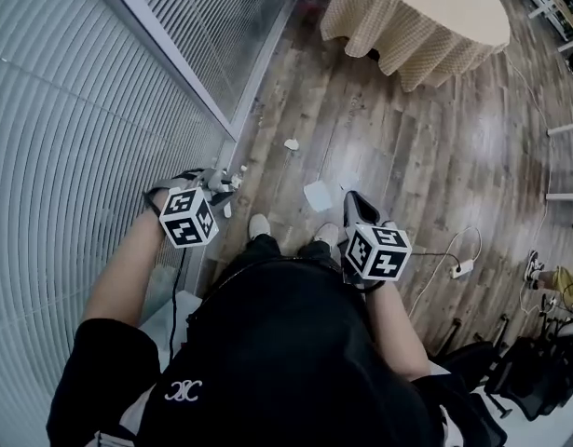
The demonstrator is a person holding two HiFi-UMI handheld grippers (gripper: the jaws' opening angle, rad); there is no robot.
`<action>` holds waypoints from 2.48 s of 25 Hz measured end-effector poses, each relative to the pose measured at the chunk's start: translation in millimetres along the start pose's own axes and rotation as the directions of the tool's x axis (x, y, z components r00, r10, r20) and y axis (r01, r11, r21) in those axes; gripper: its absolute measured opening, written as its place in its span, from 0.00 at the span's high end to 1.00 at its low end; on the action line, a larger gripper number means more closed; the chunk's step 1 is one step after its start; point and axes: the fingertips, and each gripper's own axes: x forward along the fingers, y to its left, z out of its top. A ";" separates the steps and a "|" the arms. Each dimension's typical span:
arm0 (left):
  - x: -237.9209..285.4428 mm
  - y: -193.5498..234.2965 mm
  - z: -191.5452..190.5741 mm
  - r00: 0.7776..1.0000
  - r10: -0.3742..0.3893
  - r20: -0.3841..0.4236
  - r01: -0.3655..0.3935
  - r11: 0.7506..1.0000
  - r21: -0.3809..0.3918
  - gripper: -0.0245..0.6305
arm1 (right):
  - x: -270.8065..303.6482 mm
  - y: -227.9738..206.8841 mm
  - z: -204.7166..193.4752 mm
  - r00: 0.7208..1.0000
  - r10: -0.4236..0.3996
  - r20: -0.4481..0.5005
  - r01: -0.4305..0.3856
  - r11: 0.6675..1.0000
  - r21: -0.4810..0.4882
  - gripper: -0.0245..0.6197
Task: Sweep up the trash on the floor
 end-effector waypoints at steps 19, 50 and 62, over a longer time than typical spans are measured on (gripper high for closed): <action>89.8 -18.0 108.2 0.965 -0.255 0.067 0.230 0.938 0.259 0.84 | -45.2 -79.6 -22.5 0.986 -0.168 0.019 0.163 0.976 0.147 0.94; 151.9 -43.9 373.9 0.871 -0.373 0.320 0.249 0.896 0.368 0.84 | -106.1 -224.2 -31.7 0.944 -0.323 0.073 0.285 0.904 0.318 0.94; 149.2 -42.5 402.4 0.910 -0.307 0.280 0.196 0.911 0.362 0.84 | -117.5 -263.8 -42.4 0.948 -0.299 0.109 0.236 0.890 0.389 0.94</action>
